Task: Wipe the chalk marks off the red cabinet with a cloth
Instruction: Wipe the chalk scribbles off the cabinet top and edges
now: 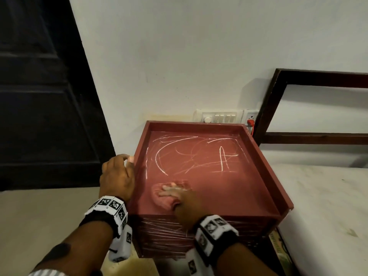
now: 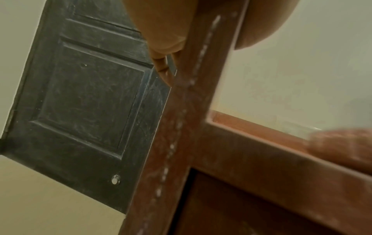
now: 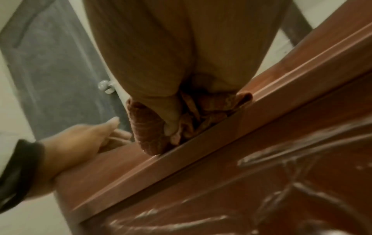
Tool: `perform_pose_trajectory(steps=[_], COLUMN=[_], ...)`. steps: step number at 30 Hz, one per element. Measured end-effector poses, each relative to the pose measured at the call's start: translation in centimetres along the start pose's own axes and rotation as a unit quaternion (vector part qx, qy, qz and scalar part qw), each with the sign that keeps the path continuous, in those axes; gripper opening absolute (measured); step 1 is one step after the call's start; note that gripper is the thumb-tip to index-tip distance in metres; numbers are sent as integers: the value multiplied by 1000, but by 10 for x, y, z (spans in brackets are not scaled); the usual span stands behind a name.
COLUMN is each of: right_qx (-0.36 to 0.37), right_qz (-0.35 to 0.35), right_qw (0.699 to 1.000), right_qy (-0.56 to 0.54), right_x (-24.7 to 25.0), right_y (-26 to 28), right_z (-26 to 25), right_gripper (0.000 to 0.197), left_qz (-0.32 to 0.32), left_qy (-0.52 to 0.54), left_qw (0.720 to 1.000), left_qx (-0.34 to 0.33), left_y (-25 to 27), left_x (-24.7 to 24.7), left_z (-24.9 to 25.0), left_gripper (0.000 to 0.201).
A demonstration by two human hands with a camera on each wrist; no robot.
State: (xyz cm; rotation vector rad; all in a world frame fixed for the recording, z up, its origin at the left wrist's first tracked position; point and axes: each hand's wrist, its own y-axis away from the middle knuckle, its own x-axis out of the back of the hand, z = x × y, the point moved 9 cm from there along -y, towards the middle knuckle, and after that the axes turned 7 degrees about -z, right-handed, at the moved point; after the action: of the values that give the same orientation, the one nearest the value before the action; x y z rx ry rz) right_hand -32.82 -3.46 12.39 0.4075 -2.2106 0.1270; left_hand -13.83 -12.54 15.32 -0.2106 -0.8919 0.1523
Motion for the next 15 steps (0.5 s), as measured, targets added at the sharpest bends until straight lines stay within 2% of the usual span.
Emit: perform_pose_trajectory(steps=[3, 5, 7, 9, 10, 13, 15], right_qx=[-83, -128, -179, -212, -205, -151, -128], right_qz=[82, 121, 127, 115, 104, 37, 10], right_qw=[990, 984, 976, 970, 971, 983, 988], right_qy=[-80, -38, 2, 44, 68, 100, 84], right_x=[43, 65, 66, 54, 46, 17, -2], right_y=[45, 56, 51, 34, 23, -11, -18], right_z=[56, 84, 95, 86, 73, 16, -14], right_gripper=[44, 41, 46, 51, 52, 52, 62], left_qz=[6, 15, 23, 27, 29, 29, 19], left_qy=[-5, -8, -16, -27, -31, -43, -58], left_qw=[1000, 1000, 1000, 999, 999, 999, 998], left_qx=[7, 10, 9, 6, 4, -4, -8], left_y=[1, 2, 3, 4, 3, 3, 4], left_x=[0, 2, 3, 4, 4, 5, 5], left_z=[-2, -2, 0, 2, 3, 6, 8], left_gripper=[40, 38, 37, 35, 34, 32, 32])
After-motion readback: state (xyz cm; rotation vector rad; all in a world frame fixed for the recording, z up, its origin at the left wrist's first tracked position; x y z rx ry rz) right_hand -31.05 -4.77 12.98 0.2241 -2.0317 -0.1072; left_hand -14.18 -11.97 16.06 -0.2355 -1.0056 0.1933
